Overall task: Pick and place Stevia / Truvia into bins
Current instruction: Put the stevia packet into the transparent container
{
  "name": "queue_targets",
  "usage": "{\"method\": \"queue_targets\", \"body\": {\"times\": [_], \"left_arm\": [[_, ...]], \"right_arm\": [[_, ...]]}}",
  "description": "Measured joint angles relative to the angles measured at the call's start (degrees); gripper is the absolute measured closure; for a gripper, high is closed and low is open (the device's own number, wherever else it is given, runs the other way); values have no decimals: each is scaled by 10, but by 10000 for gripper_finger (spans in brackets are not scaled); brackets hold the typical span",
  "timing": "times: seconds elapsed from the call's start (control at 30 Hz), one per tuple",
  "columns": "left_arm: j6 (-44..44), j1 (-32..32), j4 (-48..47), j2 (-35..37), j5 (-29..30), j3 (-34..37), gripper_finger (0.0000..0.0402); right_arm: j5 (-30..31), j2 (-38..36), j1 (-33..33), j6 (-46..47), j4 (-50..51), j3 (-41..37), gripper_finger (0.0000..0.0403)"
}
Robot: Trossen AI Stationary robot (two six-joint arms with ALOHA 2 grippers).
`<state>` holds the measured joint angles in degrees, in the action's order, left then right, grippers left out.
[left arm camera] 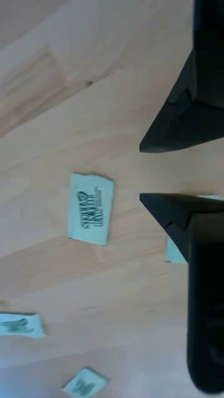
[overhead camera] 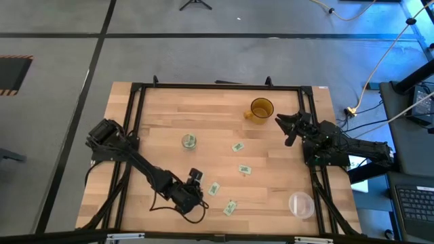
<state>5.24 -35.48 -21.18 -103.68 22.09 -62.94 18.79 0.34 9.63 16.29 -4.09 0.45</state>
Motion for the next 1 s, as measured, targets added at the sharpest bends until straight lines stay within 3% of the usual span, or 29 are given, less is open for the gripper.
{"method": "queue_targets", "body": {"times": [0.2,0.4,0.63,0.83,1.0], "left_arm": [[1,-1,-9,0,11,0,251],[5,-5,-72,0,116,0,247],[64,-9,-73,0,114,0,247],[36,-36,-49,-34,120,0,247],[69,-55,-47,-53,196,0,248]], "right_arm": [[0,0,0,0,0,0,269],[0,0,0,-3,0,0,269],[0,0,0,-19,0,0,269],[0,0,0,-20,0,0,269],[0,0,0,-19,1,0,269]]}}
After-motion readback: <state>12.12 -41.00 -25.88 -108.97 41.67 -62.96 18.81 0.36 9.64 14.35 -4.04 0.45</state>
